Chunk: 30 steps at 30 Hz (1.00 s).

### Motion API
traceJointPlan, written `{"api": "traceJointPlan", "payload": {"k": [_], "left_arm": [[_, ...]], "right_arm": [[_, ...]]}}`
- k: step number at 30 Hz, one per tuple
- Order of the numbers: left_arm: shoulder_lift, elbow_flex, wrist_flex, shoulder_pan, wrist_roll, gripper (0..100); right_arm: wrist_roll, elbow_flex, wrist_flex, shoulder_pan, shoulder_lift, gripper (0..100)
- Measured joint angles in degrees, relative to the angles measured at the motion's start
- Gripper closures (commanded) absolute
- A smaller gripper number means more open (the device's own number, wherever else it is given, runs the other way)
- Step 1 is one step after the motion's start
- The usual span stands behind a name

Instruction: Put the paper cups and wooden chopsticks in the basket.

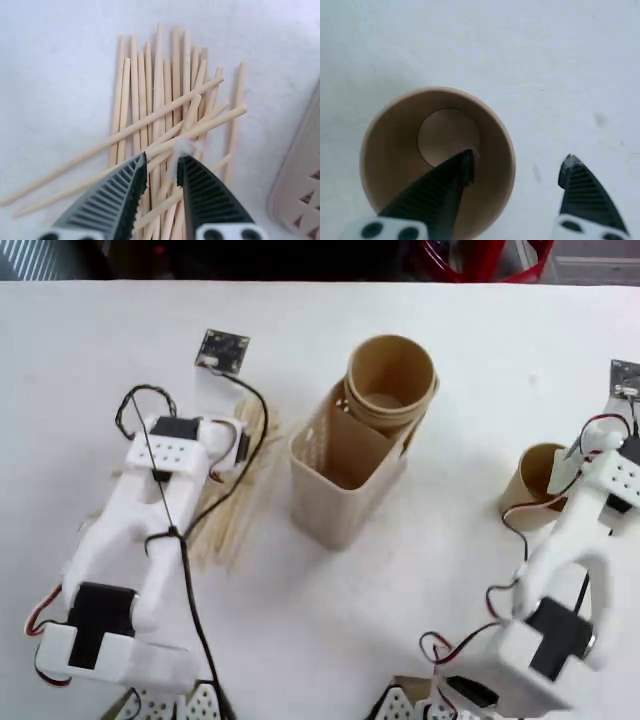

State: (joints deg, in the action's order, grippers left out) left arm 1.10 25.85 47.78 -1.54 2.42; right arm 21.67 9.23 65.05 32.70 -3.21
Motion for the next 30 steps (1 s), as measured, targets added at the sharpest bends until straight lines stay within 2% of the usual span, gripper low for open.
{"api": "traceJointPlan", "payload": {"k": [3, 8, 10, 16, 23, 26, 30], "left_arm": [[0.0, 0.0, 0.0, 0.0, 0.0, 88], [0.0, 0.0, 0.0, 0.0, 0.0, 88], [0.0, 0.0, 0.0, 0.0, 0.0, 88], [0.0, 0.0, 0.0, 0.0, 0.0, 88], [0.0, 0.0, 0.0, 0.0, 0.0, 88], [0.0, 0.0, 0.0, 0.0, 0.0, 88], [0.0, 0.0, 0.0, 0.0, 0.0, 88]], "right_arm": [[0.0, -2.11, 0.0, 0.0, -6.07, 75.9], [0.0, -5.71, 0.0, -0.09, -11.16, 99.3], [0.0, -7.47, 0.0, -0.09, -11.25, 96.4], [-0.18, -13.1, 4.84, 0.62, -9.32, 98.2], [-6.15, -21.8, 14.86, -0.62, 7.56, 98.2], [-9.41, -26.37, 18.73, -5.1, 16.62, 98.2], [-14.95, -30.95, 20.13, -16.88, 27.08, 98.1]]}}
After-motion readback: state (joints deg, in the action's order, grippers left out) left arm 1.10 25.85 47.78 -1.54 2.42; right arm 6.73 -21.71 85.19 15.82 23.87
